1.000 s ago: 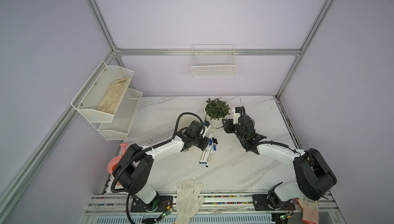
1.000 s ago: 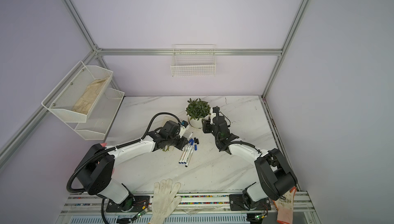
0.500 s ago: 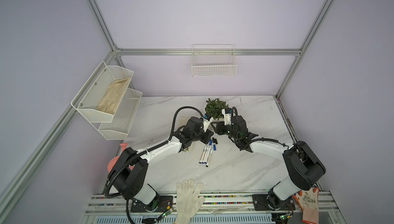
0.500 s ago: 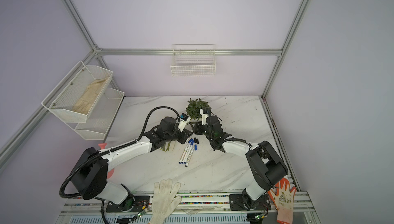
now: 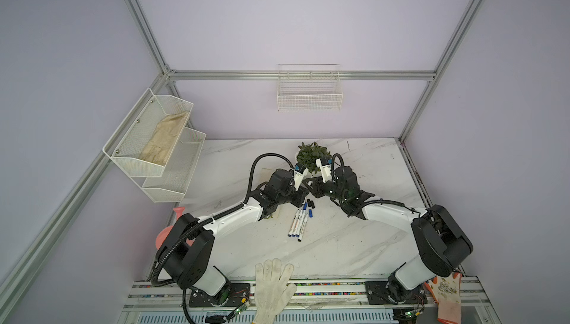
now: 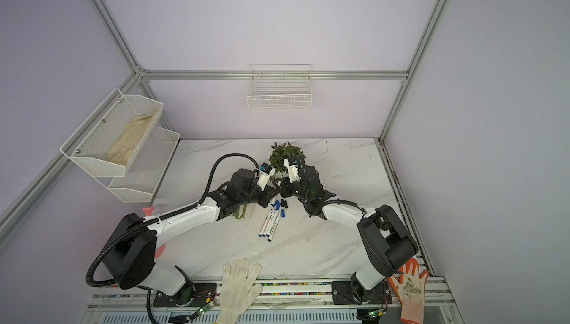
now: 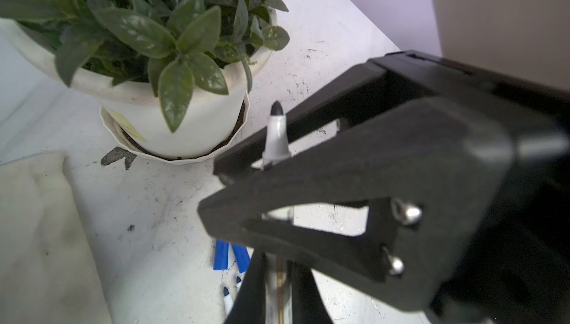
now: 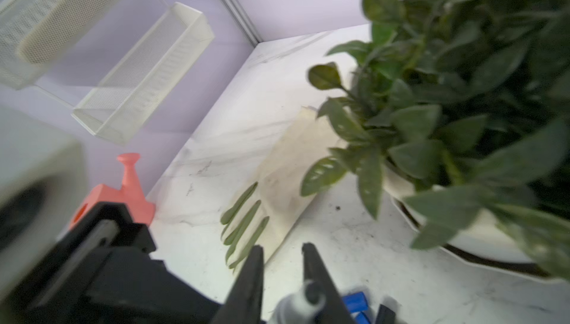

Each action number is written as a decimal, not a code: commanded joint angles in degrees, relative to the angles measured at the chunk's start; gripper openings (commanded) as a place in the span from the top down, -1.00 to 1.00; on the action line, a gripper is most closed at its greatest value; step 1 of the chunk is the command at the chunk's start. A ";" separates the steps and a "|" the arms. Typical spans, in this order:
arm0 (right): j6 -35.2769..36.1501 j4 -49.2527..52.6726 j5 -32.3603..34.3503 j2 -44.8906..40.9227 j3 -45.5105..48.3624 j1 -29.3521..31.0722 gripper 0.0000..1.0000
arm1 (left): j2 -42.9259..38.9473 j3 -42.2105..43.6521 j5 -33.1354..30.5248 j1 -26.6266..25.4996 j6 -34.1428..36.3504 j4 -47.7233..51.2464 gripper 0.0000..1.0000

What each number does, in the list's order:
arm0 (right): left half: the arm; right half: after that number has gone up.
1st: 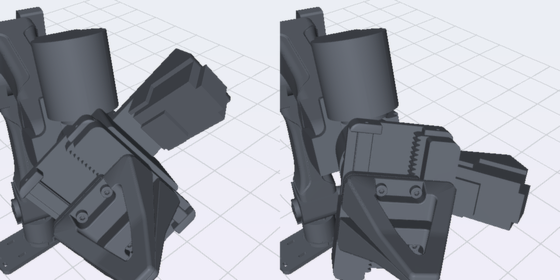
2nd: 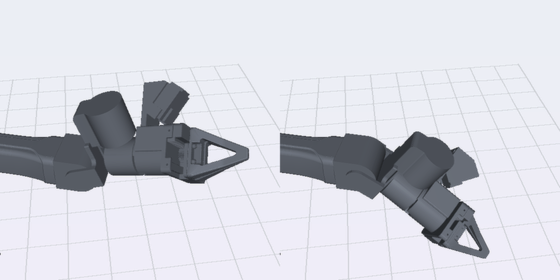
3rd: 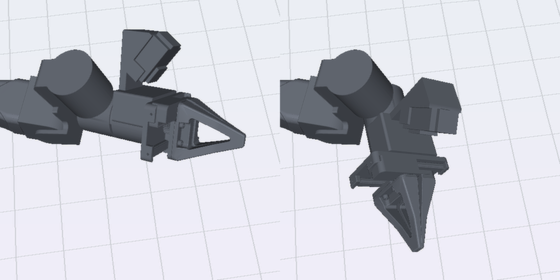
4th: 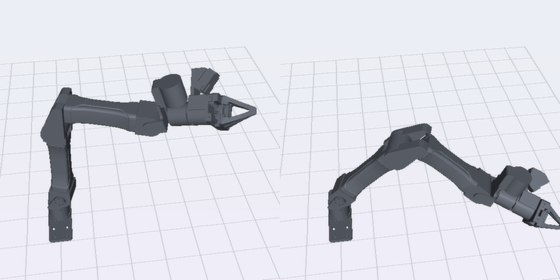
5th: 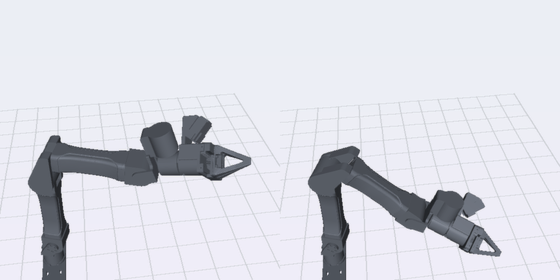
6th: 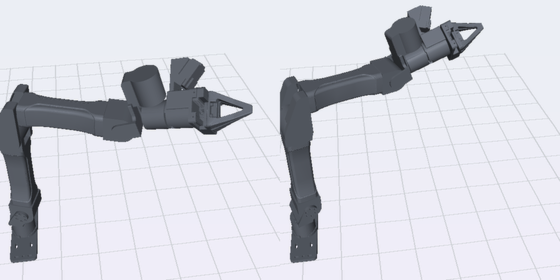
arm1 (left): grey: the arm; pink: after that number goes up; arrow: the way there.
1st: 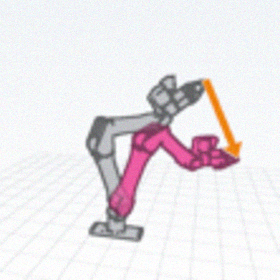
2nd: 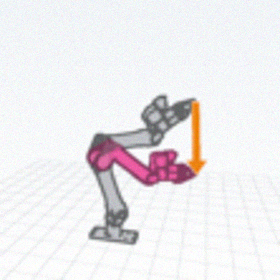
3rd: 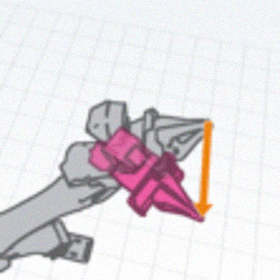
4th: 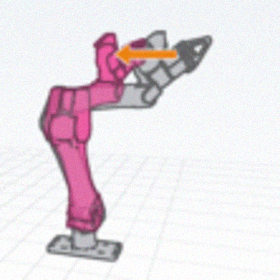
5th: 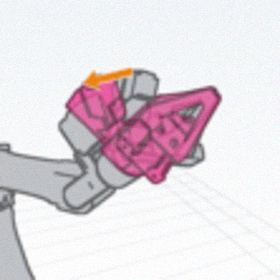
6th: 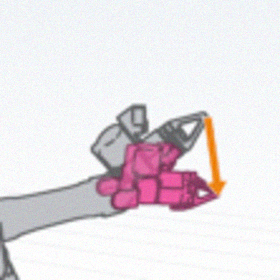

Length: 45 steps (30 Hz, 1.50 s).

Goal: Insert the pens into the pen caps

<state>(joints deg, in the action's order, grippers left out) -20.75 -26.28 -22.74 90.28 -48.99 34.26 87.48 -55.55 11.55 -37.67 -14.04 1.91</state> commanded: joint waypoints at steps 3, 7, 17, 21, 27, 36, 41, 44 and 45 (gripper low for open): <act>1.08 1.48 -2.01 0.28 -0.94 -0.20 1.00 | -2.14 2.70 0.68 0.19 -1.26 -3.20 1.00; 0.95 1.17 -2.08 0.09 -0.76 -0.37 1.00 | -2.33 3.48 0.91 0.23 -2.53 -3.33 0.77; -1.28 -1.40 -9.10 -1.07 0.13 -3.36 1.00 | -1.45 4.14 5.46 0.40 -1.55 -3.27 -0.24; -1.61 -1.66 -13.33 -0.81 0.04 -4.47 1.00 | -0.54 2.88 8.50 0.44 -1.24 -4.25 -0.14; -2.08 -1.68 -18.56 -0.83 0.14 -5.78 1.00 | 1.96 0.90 10.71 0.44 -1.00 -4.37 0.00; -2.33 -1.67 -20.11 -0.80 0.48 -6.35 1.00 | 3.49 0.11 10.88 0.56 -1.98 -7.07 0.24; -2.60 -1.65 -20.05 -0.72 0.74 -6.99 1.00 | 3.40 -0.26 11.97 0.49 -2.99 -8.31 0.52; -2.89 -1.83 -19.97 -0.79 0.83 -7.35 1.00 | 3.22 -0.26 12.94 0.49 -3.36 -8.28 0.76; -2.98 -1.92 -19.90 -0.88 0.96 -7.45 1.00 | 3.13 -0.11 13.18 0.49 -3.61 -8.37 0.81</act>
<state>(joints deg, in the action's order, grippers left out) -23.44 -26.41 -41.69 90.32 -48.93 27.29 91.29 -52.93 22.96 -37.54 -16.84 -4.03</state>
